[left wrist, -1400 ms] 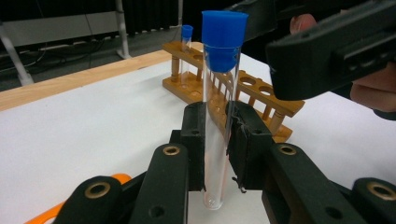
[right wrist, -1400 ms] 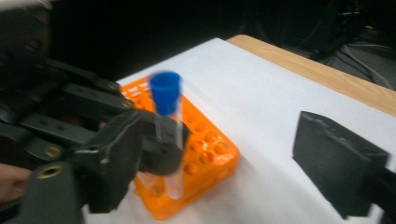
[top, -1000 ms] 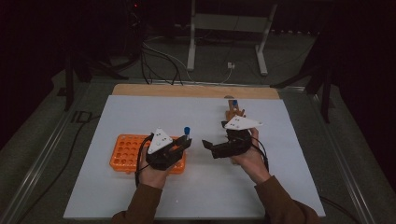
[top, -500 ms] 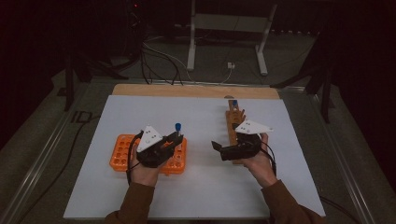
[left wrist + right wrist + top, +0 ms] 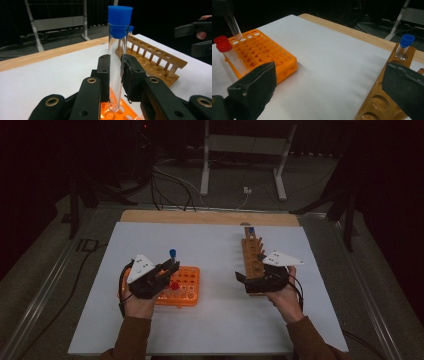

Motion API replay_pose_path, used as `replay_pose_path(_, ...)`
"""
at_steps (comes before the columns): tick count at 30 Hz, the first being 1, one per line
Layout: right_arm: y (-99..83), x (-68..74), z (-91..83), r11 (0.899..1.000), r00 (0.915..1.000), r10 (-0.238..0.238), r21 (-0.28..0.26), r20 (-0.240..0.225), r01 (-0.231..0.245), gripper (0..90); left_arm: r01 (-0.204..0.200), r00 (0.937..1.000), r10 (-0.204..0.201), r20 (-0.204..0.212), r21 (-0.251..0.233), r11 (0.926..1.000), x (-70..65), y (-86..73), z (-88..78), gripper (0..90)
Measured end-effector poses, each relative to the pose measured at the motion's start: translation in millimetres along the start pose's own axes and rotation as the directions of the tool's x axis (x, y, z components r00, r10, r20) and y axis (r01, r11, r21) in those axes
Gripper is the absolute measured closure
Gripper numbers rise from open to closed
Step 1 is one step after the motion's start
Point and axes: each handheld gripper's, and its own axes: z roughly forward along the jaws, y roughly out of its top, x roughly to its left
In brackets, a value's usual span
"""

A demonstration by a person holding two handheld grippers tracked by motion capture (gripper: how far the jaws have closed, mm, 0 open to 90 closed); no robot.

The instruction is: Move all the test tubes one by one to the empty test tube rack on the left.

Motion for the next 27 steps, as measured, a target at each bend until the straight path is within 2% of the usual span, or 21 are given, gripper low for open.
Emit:
replay_pose_path(12,-8.3,-5.3,-5.4,1.0,0.9999,0.015,0.002,0.007,-0.015,0.4,0.01,0.9995,-0.009,-0.029,0.029,0.9995,13.4,-15.8,-14.8,77.2)
replay_pose_path(22,-11.9,-9.9,-10.8,1.0,0.9997,0.02,0.001,0.017,-0.02,0.4,0.016,0.9991,-0.013,-0.041,0.066,0.9977,18.0,-30.9,-18.8,77.2)
replay_pose_path(27,-12.8,-10.5,-11.8,1.0,0.9996,0.022,-0.002,0.018,-0.022,0.4,0.022,0.9988,-0.019,-0.046,0.07,0.9973,19.1,-35.4,-20.6,77.2)
